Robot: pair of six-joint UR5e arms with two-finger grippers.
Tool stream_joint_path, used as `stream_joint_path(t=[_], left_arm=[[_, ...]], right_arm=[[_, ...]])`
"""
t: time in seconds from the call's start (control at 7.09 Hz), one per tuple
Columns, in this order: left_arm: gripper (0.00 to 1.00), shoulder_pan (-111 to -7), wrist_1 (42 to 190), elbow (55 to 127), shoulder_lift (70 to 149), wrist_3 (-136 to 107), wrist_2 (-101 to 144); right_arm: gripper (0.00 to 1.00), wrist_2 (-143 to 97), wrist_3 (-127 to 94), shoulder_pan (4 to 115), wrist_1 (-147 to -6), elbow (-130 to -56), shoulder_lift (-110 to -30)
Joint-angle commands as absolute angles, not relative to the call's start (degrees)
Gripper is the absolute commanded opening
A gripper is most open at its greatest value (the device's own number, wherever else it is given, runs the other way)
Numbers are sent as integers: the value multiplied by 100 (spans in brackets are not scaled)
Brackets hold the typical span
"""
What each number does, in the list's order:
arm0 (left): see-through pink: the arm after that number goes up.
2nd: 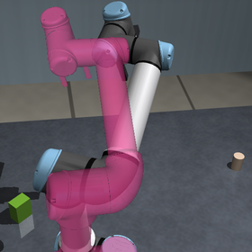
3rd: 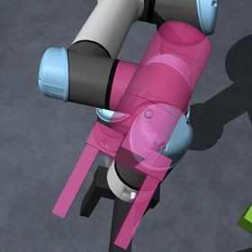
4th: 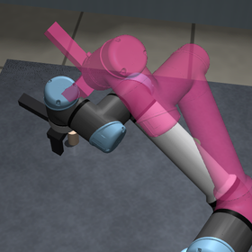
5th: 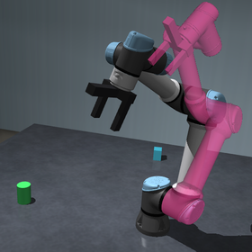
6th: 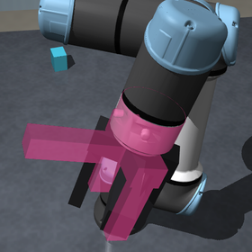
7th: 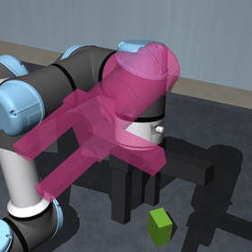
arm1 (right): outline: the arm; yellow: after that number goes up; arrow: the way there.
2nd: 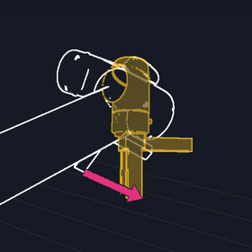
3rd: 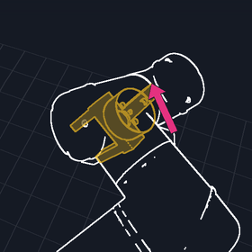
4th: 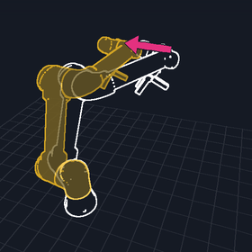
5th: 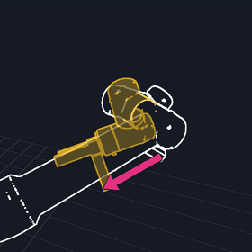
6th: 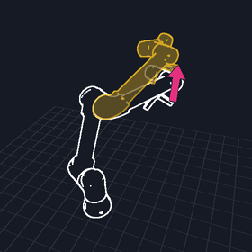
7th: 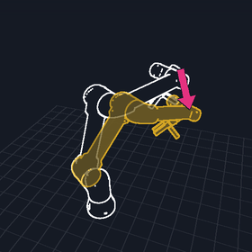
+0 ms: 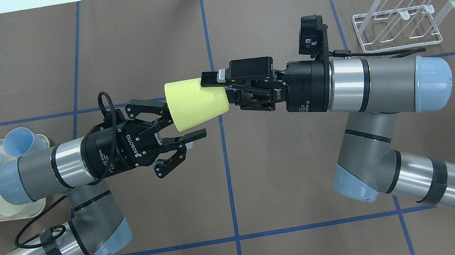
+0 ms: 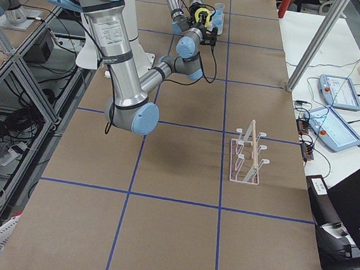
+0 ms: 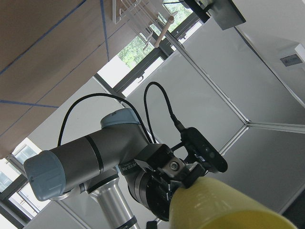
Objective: Transfer IKEA cup to right arm and place on rack
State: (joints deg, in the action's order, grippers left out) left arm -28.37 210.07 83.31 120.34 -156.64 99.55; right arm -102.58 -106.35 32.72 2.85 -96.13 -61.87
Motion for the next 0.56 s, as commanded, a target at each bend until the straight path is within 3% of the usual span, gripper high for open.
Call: stream_joint_path(t=[0.0, 0.42], left_arm=[[100, -2891, 20988, 8594, 11928, -15680, 9958], [100, -3293, 20953, 8666, 11365, -15574, 9984]], right_arm=[[13, -10231, -10643, 3278, 351, -9606, -6196], [13, -9889, -10872, 3331, 763, -9615, -6441]])
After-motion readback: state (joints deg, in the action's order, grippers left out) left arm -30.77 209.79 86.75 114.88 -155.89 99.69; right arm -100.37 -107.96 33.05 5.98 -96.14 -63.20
